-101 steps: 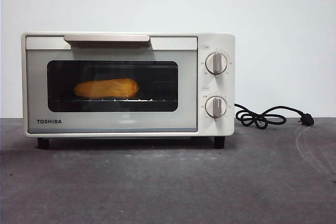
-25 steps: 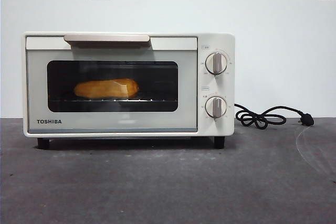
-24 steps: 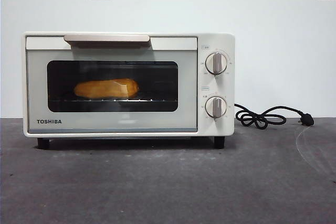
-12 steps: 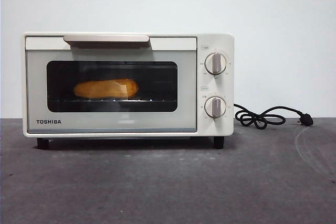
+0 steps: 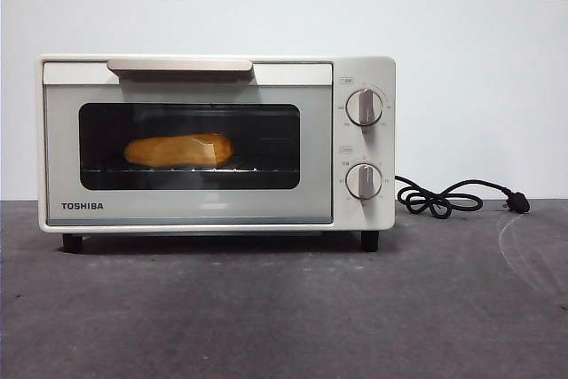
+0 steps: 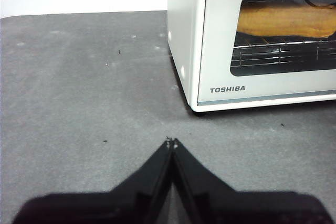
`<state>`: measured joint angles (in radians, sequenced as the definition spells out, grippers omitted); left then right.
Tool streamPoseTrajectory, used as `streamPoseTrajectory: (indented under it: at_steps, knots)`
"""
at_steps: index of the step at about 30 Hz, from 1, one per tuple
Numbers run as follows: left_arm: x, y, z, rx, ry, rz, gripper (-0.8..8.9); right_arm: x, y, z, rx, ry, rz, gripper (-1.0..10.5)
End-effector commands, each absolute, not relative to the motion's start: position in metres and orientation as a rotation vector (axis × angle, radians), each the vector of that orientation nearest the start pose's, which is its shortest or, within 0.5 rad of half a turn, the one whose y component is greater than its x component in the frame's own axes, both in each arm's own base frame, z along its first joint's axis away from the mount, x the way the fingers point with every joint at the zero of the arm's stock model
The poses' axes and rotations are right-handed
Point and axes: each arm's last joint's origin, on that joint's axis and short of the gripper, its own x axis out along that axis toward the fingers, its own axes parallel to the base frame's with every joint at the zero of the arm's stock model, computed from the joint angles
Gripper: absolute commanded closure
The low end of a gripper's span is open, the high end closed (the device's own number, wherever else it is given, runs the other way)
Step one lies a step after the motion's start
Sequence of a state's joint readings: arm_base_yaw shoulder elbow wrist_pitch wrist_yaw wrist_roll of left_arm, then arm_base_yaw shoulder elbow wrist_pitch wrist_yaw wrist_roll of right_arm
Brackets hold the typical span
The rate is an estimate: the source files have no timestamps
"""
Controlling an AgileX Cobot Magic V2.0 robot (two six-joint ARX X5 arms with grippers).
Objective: Take the corn from the table,put the corn in the oven
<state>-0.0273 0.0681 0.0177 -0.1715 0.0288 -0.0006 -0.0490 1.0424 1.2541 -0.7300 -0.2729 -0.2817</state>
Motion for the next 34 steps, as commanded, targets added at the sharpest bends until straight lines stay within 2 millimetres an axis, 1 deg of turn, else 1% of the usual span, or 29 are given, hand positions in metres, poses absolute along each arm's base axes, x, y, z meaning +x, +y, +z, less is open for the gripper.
streamPoseTrajectory:
  at_steps: [1, 7, 10, 13, 16, 18, 20, 28, 31, 34]
  knots:
    - [0.099, -0.003, 0.146, 0.004, 0.222, -0.051, 8.17, 0.191, -0.011, 0.361, -0.161, 0.43, 0.236, 9.5]
    - [0.099, -0.003, 0.146, 0.004, 0.222, -0.051, 8.17, 0.172, -0.014, 0.285, -0.17, 0.294, 0.166, 9.5]
    - [0.099, -0.003, 0.146, 0.004, 0.222, -0.052, 8.17, 0.158, -0.014, 0.248, -0.119, 0.256, 0.091, 9.5]
    - [0.099, -0.003, 0.146, 0.004, 0.222, -0.052, 8.17, 0.143, -0.015, 0.215, -0.065, 0.256, 0.007, 9.5]
    - [0.099, -0.003, 0.146, 0.004, 0.222, -0.052, 8.17, 0.13, -0.013, 0.191, -0.048, 0.262, -0.014, 9.5]
    - [0.099, -0.003, 0.146, 0.004, 0.222, -0.051, 8.17, 0.123, -0.012, 0.18, -0.048, 0.255, -0.013, 9.5]
    - [0.099, -0.003, 0.146, 0.004, 0.222, -0.052, 8.17, 0.118, -0.012, 0.174, -0.048, 0.236, -0.012, 9.5]
    - [0.099, -0.003, 0.146, 0.004, 0.222, -0.051, 8.17, 0.106, -0.01, 0.163, -0.013, 0.154, -0.023, 9.5]
    - [0.099, -0.003, 0.146, 0.004, 0.222, -0.052, 8.17, 0.104, -0.01, 0.156, -0.008, 0.159, -0.027, 9.5]
    - [0.099, -0.003, 0.146, 0.004, 0.222, -0.051, 8.17, 0.1, -0.01, 0.149, -0.005, 0.199, -0.03, 9.5]
